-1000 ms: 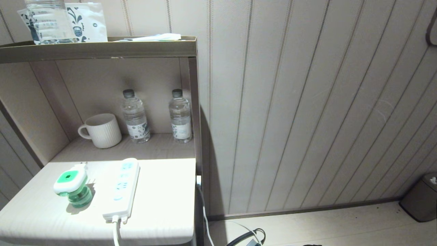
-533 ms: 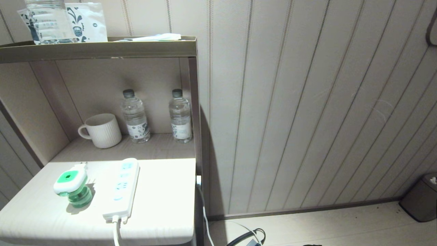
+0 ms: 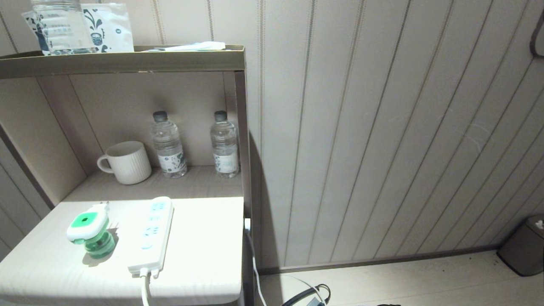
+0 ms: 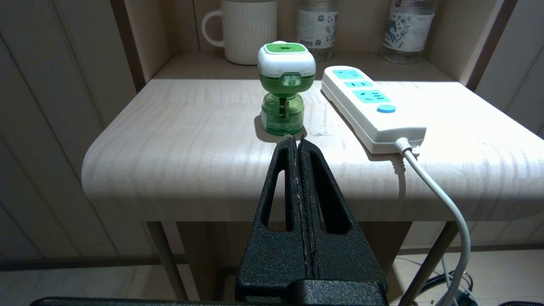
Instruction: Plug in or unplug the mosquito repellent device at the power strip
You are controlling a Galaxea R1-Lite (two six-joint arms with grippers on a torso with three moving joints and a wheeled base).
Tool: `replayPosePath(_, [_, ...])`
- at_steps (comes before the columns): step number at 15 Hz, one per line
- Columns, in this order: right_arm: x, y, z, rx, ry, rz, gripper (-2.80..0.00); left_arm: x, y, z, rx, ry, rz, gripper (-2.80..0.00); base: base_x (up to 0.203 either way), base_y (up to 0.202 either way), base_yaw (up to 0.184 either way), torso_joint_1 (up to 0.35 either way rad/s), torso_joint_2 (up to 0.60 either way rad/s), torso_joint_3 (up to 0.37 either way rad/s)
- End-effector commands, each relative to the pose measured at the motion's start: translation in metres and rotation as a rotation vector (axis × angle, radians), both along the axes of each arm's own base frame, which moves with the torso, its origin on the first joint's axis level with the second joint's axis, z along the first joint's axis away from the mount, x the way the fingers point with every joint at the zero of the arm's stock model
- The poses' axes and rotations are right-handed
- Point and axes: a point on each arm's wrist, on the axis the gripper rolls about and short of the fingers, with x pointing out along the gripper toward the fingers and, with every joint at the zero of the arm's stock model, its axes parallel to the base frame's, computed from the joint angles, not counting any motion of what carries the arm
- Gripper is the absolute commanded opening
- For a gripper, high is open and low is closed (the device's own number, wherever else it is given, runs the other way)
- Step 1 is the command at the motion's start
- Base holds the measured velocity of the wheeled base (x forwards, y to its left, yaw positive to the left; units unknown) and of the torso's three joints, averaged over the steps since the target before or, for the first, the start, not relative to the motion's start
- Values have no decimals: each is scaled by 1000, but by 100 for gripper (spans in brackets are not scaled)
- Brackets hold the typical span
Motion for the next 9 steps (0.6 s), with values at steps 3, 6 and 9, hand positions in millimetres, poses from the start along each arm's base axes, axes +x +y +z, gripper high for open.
replayPosePath(3, [0,0,0,0,2,1,-280,0,0,0,-1,0,0,-280,0,0,0,0,0,0])
replayPosePath(6, [0,0,0,0,2,0,-280,0,0,0,-1,0,0,-280,0,0,0,0,0,0])
replayPosePath(9, [0,0,0,0,2,0,-280,0,0,0,-1,0,0,-280,0,0,0,0,0,0])
